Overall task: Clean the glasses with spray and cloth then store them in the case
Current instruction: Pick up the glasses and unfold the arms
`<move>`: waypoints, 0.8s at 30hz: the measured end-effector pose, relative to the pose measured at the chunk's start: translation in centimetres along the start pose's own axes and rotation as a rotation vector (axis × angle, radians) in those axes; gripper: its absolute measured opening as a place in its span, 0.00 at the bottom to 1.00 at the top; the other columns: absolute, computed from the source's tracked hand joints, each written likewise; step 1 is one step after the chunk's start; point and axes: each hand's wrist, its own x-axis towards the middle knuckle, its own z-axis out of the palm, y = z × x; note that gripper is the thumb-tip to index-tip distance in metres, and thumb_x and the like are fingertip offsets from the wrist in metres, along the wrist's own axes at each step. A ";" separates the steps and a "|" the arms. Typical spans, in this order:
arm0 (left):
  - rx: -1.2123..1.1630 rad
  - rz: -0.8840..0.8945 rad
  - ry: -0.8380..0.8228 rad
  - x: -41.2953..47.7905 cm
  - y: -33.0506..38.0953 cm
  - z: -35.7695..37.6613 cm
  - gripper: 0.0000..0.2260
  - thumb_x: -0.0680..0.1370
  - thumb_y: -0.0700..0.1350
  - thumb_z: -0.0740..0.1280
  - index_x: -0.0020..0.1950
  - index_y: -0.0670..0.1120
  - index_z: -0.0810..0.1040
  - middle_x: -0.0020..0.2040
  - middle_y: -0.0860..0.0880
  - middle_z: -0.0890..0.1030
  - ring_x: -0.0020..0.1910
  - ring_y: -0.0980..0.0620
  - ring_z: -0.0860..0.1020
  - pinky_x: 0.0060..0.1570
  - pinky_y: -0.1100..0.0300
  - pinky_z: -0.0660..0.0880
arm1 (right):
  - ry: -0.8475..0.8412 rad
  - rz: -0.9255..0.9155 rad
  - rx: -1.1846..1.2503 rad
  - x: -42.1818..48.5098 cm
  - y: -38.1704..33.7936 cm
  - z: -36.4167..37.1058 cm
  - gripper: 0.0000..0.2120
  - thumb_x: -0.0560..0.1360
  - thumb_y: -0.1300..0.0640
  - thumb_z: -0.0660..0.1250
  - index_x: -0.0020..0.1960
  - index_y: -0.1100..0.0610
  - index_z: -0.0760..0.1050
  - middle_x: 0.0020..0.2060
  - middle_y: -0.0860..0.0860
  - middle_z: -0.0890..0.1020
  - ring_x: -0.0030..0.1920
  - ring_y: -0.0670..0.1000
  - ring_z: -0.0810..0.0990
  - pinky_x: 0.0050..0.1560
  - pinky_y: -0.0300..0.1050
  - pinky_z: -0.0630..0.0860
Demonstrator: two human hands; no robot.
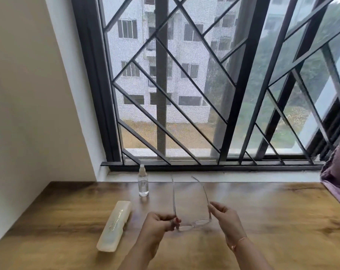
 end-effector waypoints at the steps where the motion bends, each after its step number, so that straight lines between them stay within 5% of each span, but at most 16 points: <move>1: -0.022 -0.016 -0.019 0.1 -0.1 -0.1 0.13 0.70 0.29 0.68 0.28 0.41 0.83 0.28 0.47 0.82 0.29 0.53 0.77 0.35 0.65 0.73 | 0.011 0.002 0.000 0.1 0.0 0.1 0.14 0.73 0.64 0.69 0.57 0.67 0.77 0.51 0.56 0.81 0.50 0.50 0.78 0.55 0.42 0.70; 8: -0.056 -0.138 0.053 1.7 -1.5 -1.0 0.12 0.73 0.30 0.66 0.31 0.39 0.83 0.28 0.47 0.82 0.26 0.57 0.76 0.27 0.69 0.71 | 0.117 0.033 -0.022 0.4 0.4 -0.5 0.03 0.72 0.65 0.70 0.43 0.64 0.82 0.31 0.57 0.84 0.32 0.50 0.73 0.29 0.41 0.67; 19: 0.164 -0.222 0.239 4.3 -6.0 -2.1 0.12 0.71 0.33 0.71 0.26 0.40 0.80 0.25 0.44 0.79 0.19 0.54 0.71 0.22 0.66 0.69 | 0.083 0.140 -0.239 0.5 2.9 -0.4 0.04 0.72 0.67 0.69 0.39 0.66 0.81 0.25 0.55 0.80 0.23 0.49 0.69 0.20 0.35 0.63; 24: 0.218 -0.208 0.218 4.4 -6.6 -2.4 0.16 0.71 0.34 0.71 0.23 0.42 0.80 0.27 0.40 0.78 0.23 0.50 0.72 0.30 0.61 0.68 | 0.086 0.146 -0.238 0.6 3.5 -0.4 0.08 0.71 0.67 0.70 0.33 0.65 0.81 0.23 0.53 0.80 0.19 0.44 0.68 0.20 0.32 0.64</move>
